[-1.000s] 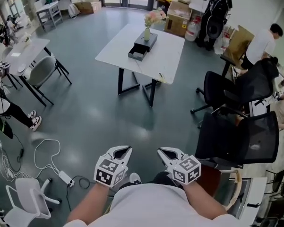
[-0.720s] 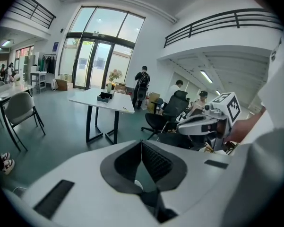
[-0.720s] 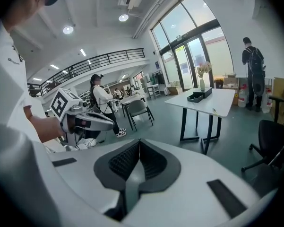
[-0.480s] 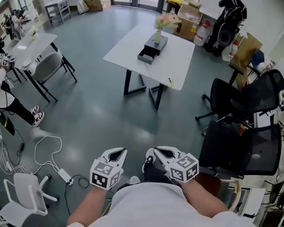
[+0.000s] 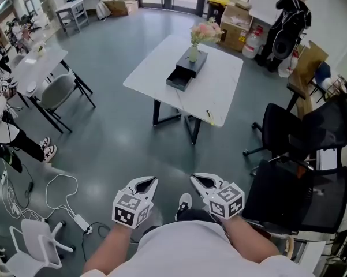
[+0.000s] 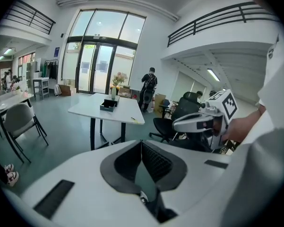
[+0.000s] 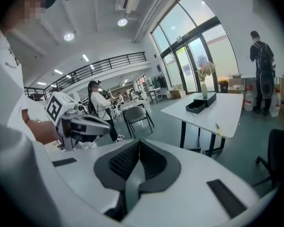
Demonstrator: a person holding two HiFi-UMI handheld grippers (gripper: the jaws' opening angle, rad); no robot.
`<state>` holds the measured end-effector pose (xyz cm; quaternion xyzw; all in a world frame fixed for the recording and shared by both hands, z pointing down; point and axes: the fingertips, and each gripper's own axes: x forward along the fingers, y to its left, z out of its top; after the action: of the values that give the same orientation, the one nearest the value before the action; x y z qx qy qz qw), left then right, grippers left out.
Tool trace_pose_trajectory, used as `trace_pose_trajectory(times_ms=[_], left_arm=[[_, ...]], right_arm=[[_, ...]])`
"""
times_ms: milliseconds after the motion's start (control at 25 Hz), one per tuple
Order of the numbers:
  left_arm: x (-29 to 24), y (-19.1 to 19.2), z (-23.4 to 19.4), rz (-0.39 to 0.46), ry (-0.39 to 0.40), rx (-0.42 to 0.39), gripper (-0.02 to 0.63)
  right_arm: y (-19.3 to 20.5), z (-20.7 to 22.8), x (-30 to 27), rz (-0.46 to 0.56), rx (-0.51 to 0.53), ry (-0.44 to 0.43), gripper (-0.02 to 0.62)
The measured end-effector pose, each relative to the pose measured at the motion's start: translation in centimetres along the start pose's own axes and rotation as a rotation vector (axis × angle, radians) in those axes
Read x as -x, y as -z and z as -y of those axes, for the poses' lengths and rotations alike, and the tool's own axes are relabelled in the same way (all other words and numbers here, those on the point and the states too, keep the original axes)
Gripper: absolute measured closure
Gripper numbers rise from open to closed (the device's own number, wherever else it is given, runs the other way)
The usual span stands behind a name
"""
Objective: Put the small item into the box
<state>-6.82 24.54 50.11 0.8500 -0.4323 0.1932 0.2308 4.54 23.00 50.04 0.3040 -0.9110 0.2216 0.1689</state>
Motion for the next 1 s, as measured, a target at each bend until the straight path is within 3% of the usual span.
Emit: trace_pose_trajectory(times_ms=[240,680,1000], left_arm=[[-5.0,-4.8,-1.3,-0.007,-0.026,-0.014,0.589],[-10.6,-6.6,-0.7,-0.079,-0.019,-0.042,0.589],[-13.7,-7.5,-1.6,-0.119,0.05,-0.086,0.589]], right_arm=[[-2.3,5.6,-1.5,-0.026,0.057,-0.012,0.58],[-3.1,12.3,-2.2,-0.027,0.014,-0.006,0.58],[-2.7,14.4,-2.8,-0.024,-0.025,0.053,0.58]])
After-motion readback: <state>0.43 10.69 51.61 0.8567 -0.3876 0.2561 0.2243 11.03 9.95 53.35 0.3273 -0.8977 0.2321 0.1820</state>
